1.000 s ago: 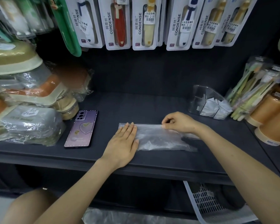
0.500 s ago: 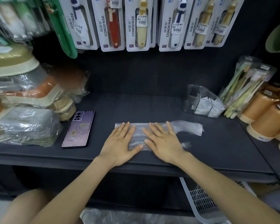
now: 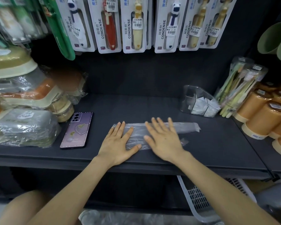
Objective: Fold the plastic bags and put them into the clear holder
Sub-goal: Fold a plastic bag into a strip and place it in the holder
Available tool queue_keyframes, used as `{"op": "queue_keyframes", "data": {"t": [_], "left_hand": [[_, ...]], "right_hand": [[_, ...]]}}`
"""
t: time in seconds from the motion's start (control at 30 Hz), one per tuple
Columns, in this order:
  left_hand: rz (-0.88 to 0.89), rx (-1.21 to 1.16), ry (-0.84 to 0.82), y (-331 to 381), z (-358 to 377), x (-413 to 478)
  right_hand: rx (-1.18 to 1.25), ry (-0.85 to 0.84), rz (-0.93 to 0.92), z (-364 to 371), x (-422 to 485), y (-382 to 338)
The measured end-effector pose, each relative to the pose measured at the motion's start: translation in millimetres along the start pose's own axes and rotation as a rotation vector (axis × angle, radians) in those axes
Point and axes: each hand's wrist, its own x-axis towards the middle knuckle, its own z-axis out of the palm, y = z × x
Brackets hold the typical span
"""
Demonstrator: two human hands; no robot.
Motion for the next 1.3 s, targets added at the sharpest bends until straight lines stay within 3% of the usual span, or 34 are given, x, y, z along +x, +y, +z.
{"op": "queue_keyframes", "data": {"t": [0.17,0.37,0.43,0.6,0.77,0.87,0.97,1.1,1.3], "left_hand": [[-0.014,0.004,-0.012,0.1,-1.2,0.1],[-0.014,0.014,-0.013,-0.4,-0.1,0.6],[-0.008,0.016,-0.008,-0.4,0.2,0.2],[-0.007,-0.005,-0.016,-1.7,-0.4,0.1],[-0.012,-0.213,-0.002,-4.1,-6.7,-0.2],[0.033,-0.399,0.179,-8.6,-9.4,-7.1],[0.204,-0.423,0.368,-12.5,-7.5,-20.3],[0.343,-0.400,0.360,-14.9,-7.0,-36.8],[0.169,-0.577,0.303,-16.0,-9.0,-35.0]], "right_hand": [[0.027,-0.125,0.031,13.9,7.3,10.0],[-0.033,-0.122,0.305,12.1,-32.0,102.2],[-0.020,-0.050,0.239,6.2,-38.6,102.3],[0.063,0.314,-0.239,11.8,-40.5,60.5],[0.142,0.502,-0.315,21.4,-30.9,53.7],[0.173,0.499,-0.305,20.2,-31.9,49.3],[0.204,0.470,-0.287,15.7,-40.6,48.9],[0.261,0.414,-0.270,12.7,-61.9,53.0],[0.465,0.213,-0.118,-4.6,-70.8,51.7]]}}
